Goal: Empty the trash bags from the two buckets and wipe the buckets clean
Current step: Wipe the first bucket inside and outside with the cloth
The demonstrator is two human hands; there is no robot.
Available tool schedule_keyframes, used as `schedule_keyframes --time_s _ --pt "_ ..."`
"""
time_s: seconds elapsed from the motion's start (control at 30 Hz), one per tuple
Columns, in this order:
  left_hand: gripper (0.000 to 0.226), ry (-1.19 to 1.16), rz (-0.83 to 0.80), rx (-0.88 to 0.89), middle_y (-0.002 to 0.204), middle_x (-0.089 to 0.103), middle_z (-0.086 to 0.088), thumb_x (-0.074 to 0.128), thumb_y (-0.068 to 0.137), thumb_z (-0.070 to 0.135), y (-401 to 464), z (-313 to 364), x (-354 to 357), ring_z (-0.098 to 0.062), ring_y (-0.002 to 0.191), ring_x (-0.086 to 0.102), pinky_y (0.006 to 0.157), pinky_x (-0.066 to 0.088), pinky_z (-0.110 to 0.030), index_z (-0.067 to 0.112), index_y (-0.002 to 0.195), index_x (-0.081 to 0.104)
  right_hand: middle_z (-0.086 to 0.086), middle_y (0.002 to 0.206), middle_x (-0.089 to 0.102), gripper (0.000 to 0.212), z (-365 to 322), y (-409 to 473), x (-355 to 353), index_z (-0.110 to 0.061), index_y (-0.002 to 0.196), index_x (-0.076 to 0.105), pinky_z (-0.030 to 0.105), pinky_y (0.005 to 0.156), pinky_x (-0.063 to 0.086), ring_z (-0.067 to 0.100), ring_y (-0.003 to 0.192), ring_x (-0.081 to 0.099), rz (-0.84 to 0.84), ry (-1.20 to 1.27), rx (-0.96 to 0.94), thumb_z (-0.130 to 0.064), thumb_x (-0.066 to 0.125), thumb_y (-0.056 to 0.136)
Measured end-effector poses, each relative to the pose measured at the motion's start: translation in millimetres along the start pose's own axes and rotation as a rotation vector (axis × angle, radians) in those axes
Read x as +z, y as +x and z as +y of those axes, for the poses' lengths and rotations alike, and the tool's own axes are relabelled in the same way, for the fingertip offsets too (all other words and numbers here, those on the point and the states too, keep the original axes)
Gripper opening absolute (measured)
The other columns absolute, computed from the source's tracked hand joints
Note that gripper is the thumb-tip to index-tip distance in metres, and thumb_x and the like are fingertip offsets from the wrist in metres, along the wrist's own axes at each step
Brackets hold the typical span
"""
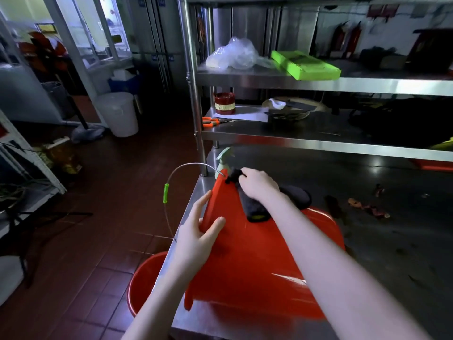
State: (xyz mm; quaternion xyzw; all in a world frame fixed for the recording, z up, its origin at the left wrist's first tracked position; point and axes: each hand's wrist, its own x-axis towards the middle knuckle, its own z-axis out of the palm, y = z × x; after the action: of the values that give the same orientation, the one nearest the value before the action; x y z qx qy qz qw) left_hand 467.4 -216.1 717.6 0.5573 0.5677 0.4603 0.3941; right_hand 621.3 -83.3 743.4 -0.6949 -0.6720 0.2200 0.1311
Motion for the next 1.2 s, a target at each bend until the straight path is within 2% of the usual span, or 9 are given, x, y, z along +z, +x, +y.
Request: schedule_keyframes --time_s 0.13,0.3,0.5,0.63,0.77,0.9,1.03,1.13,1.2 --pt "0.063 0.107 -0.033 -0.023 0.095 0.071 0.010 0.058 0.094 0.021 8.6 1.2 -1.7 -0.020 0.066 0.071 0.064 0.060 -0.042 0.057 0.139 0.032 0.005 0.133 0.057 0.029 13.3 -18.0 14.5 -0.026 0.115 0.053 0.046 0.098 0.039 0.031 0.121 0.051 0.120 -0.083 -0.168 -0.035 0.030 0.099" --pt "0.069 0.113 -0.040 -0.017 0.100 0.073 0.007 0.059 0.090 0.025 14.2 -9.2 -1.9 -0.017 0.075 0.072 0.073 0.059 -0.046 0.065 0.139 0.028 -0.005 0.146 0.048 0.051 79.0 -116.8 33.4 -0.031 0.139 0.049 0.041 0.099 0.038 0.015 0.136 0.042 0.345 -0.224 -0.565 -0.036 0.038 0.090" --pt "0.068 0.069 -0.009 -0.014 0.099 0.073 0.000 0.062 0.093 0.020 7.8 -5.6 -0.1 -0.030 0.078 0.071 0.071 0.059 -0.047 0.060 0.139 0.033 0.015 0.132 0.056 0.031 99.8 -17.4 -16.0 -0.026 0.122 0.056 0.042 0.091 0.043 0.039 0.117 0.053 0.106 -0.023 0.146 -0.038 0.038 0.099" --pt "0.066 0.114 0.018 -0.027 0.102 0.072 0.000 0.064 0.090 0.023 24.9 -4.9 1.3 -0.026 0.083 0.070 0.076 0.059 -0.046 0.060 0.138 0.036 0.008 0.121 0.064 0.031 97.9 -56.6 7.0 -0.022 0.109 0.061 0.043 0.088 0.045 0.032 0.113 0.059 0.304 -0.143 -0.152 -0.037 0.037 0.096" --pt "0.067 0.098 -0.006 -0.025 0.103 0.071 0.007 0.065 0.090 0.023 26.2 -9.6 0.6 -0.023 0.085 0.071 0.080 0.058 -0.049 0.065 0.134 0.037 -0.004 0.151 0.041 0.051 130.5 -149.4 37.0 -0.027 0.141 0.047 0.041 0.108 0.029 0.015 0.141 0.034 0.351 -0.276 -0.452 -0.027 0.041 0.091" --pt "0.071 0.043 -0.038 0.028 0.110 0.070 0.009 0.065 0.092 0.016 12.3 -17.2 -2.8 -0.018 0.086 0.072 0.076 0.060 -0.042 0.065 0.134 0.036 0.009 0.137 0.056 0.047 164.8 -138.7 21.7 -0.015 0.134 0.056 0.043 0.103 0.038 0.027 0.130 0.049 0.508 -0.086 -0.193 -0.031 0.037 0.094" --pt "0.073 0.069 -0.033 0.098 0.117 0.066 0.021 0.064 0.092 0.013 -9.0 -25.4 -5.5 -0.001 0.093 0.067 0.076 0.056 -0.020 0.058 0.141 0.033 0.020 0.132 0.057 0.035 160.2 -64.3 -22.6 -0.018 0.128 0.056 0.042 0.091 0.042 0.040 0.118 0.053 0.219 0.006 0.260 -0.032 0.041 0.100" --pt "0.071 0.061 -0.035 0.090 0.117 0.059 0.035 0.064 0.092 0.017 -20.3 -29.8 -5.1 0.013 0.099 0.060 0.074 0.048 -0.007 0.055 0.143 0.031 0.015 0.141 0.050 0.036 117.1 -24.9 -28.2 -0.027 0.129 0.054 0.041 0.098 0.043 0.038 0.123 0.050 0.028 -0.057 0.242 -0.035 0.037 0.098" --pt "0.073 0.076 -0.038 0.084 0.125 0.058 0.024 0.067 0.090 0.023 -23.1 -31.8 -5.8 0.010 0.103 0.061 0.075 0.048 -0.006 0.054 0.144 0.029 0.015 0.138 0.053 0.032 69.6 -15.5 -15.3 -0.028 0.123 0.054 0.042 0.097 0.044 0.038 0.121 0.052 0.017 -0.054 0.087 -0.037 0.036 0.097"
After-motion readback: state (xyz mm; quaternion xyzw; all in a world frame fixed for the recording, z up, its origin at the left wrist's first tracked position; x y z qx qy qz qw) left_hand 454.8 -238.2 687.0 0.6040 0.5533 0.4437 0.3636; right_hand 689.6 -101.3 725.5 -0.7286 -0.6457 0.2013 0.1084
